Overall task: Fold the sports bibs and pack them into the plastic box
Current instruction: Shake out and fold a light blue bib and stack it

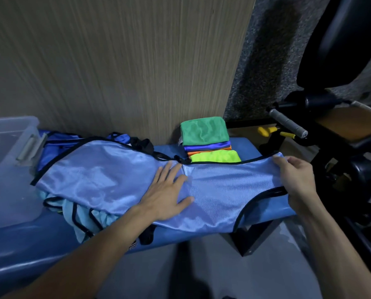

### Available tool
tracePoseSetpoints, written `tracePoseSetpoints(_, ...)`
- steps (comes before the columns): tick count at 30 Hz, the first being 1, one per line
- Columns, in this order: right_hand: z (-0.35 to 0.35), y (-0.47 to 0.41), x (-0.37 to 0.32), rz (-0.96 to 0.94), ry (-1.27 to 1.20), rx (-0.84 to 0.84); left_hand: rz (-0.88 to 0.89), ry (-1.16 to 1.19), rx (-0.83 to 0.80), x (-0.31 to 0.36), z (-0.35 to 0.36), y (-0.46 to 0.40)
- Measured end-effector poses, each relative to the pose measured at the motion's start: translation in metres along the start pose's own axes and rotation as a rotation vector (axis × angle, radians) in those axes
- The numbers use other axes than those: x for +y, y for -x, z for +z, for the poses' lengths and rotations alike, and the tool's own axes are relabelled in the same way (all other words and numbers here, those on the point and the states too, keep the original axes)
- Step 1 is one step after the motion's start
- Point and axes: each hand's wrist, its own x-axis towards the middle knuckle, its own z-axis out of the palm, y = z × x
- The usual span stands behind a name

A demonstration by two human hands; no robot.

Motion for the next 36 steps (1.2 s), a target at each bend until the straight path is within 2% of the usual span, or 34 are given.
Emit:
tracePoseSetpoints(4,0.000,0.006,0.001,0.044,0.047,0.035,-0.017,0.077,-0.136,-0.001,-0.011,-0.001)
tracePoseSetpoints(8,0.002,0.012,-0.007,0.069,0.006,0.023,-0.023,-0.054,0.004,-0.003,-0.018,-0.003)
tracePoseSetpoints(11,0.008,0.023,-0.026,0.069,-0.070,0.001,-0.041,-0.088,-0.080,-0.012,-0.020,-0.005)
tracePoseSetpoints(17,0.044,0.059,-0.079,-0.016,-0.263,-0.154,-0.015,-0.013,0.136,-0.026,-0.049,0.000)
tracePoseSetpoints(19,0.065,0.070,-0.092,-0.057,-0.285,-0.213,-0.025,0.107,0.221,-0.044,-0.068,0.003)
tracePoseSetpoints(22,0.115,0.083,-0.107,-0.089,-0.213,-0.320,-0.199,0.383,0.357,-0.082,-0.096,0.016)
tracePoseSetpoints(25,0.180,0.095,-0.128,-0.141,-0.087,-0.415,-0.435,0.838,0.356,-0.109,-0.121,0.034)
tracePoseSetpoints(30,0.287,0.110,-0.146,-0.103,0.098,-0.541,-0.659,1.248,0.441,-0.131,-0.144,0.046)
tracePoseSetpoints(33,0.330,0.118,-0.141,-0.033,0.141,-0.621,-0.760,1.355,0.400,-0.143,-0.150,0.047)
tracePoseSetpoints(36,0.346,0.135,-0.145,0.114,0.061,-0.707,-0.811,1.309,0.376,-0.155,-0.149,0.046)
